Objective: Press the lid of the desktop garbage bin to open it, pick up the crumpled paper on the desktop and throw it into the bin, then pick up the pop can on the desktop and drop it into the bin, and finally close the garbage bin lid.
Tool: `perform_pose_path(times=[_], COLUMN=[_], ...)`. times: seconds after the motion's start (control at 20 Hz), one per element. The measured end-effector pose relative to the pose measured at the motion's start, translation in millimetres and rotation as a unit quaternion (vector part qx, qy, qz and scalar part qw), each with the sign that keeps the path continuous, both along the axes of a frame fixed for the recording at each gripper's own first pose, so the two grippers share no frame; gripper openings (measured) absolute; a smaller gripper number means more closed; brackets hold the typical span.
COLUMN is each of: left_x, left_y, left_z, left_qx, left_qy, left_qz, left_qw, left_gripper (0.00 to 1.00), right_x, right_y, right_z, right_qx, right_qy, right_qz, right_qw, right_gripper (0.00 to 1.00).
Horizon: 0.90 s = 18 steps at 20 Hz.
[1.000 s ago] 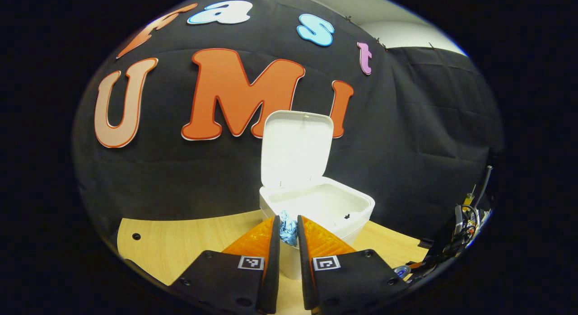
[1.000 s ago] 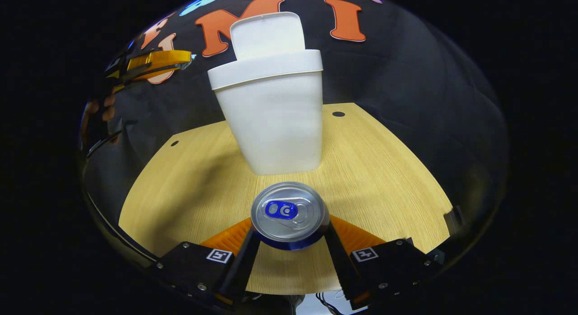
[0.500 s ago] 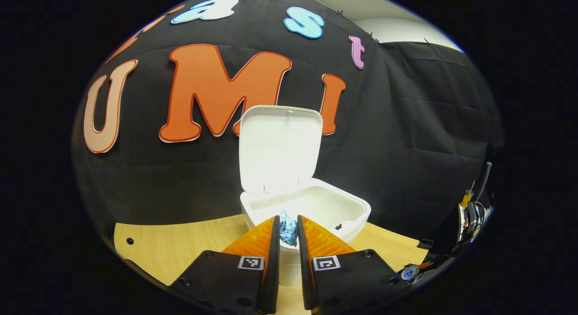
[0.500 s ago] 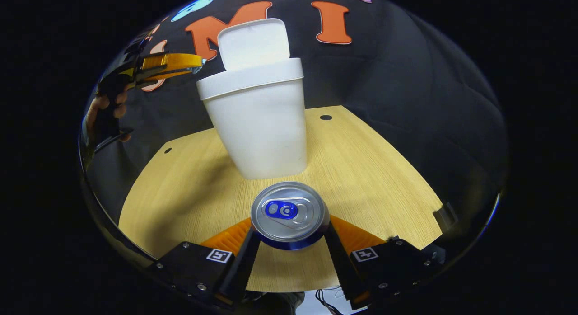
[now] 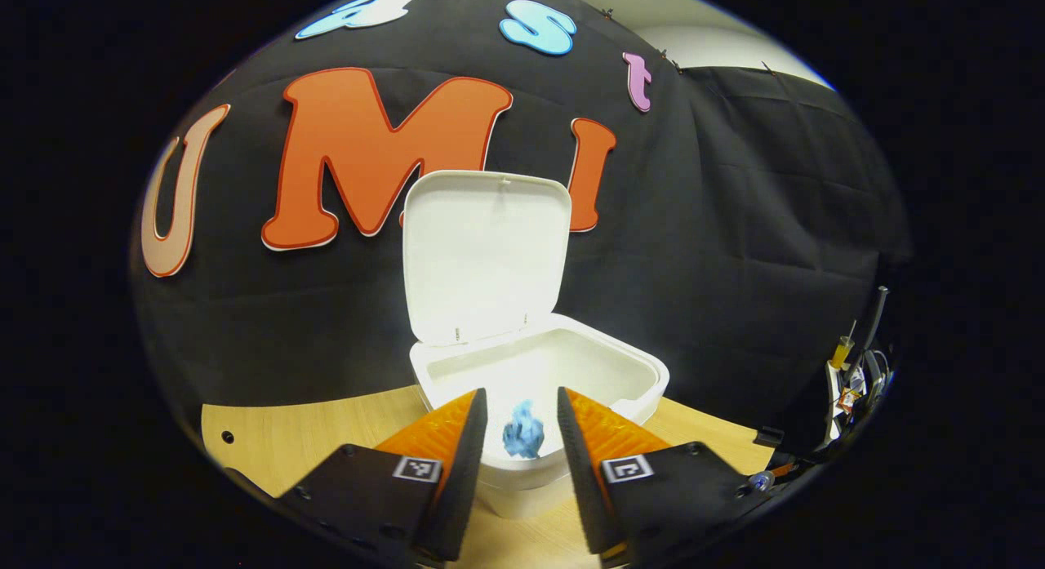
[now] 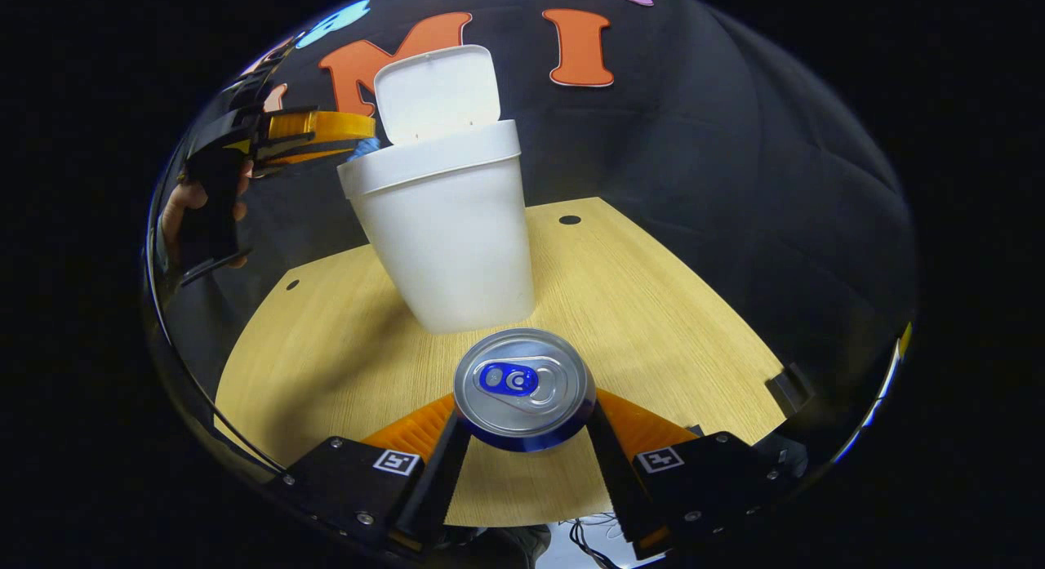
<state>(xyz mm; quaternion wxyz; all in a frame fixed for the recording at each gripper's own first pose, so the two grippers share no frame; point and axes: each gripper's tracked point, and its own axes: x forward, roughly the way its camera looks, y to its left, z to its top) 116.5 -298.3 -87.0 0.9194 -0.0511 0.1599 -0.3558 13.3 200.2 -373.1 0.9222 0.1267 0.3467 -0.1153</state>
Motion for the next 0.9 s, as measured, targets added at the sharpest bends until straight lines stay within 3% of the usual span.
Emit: perform_pose_path(times=[0.05,0.35,0.9], left_x=[0,0,-10], left_y=[0,18,97], left_z=[-1,6,23], left_qx=[0.001,0.003,0.005], left_qy=[0.0,-0.013,-0.022], left_qz=[0.0,0.02,0.084], left_qw=[1.0,1.0,0.996], left_gripper=[0.68,0.95,0.98], right_x=[3,13,74], right_y=[-2,-7,-5], right_z=[2,27,127], right_qx=[-0.003,-0.008,-0.05], right_qy=[-0.002,-0.025,-0.107], right_qz=[-0.002,-0.009,0.033], right_qw=[1.0,1.0,0.992], right_gripper=[0.81,0.81,0.81])
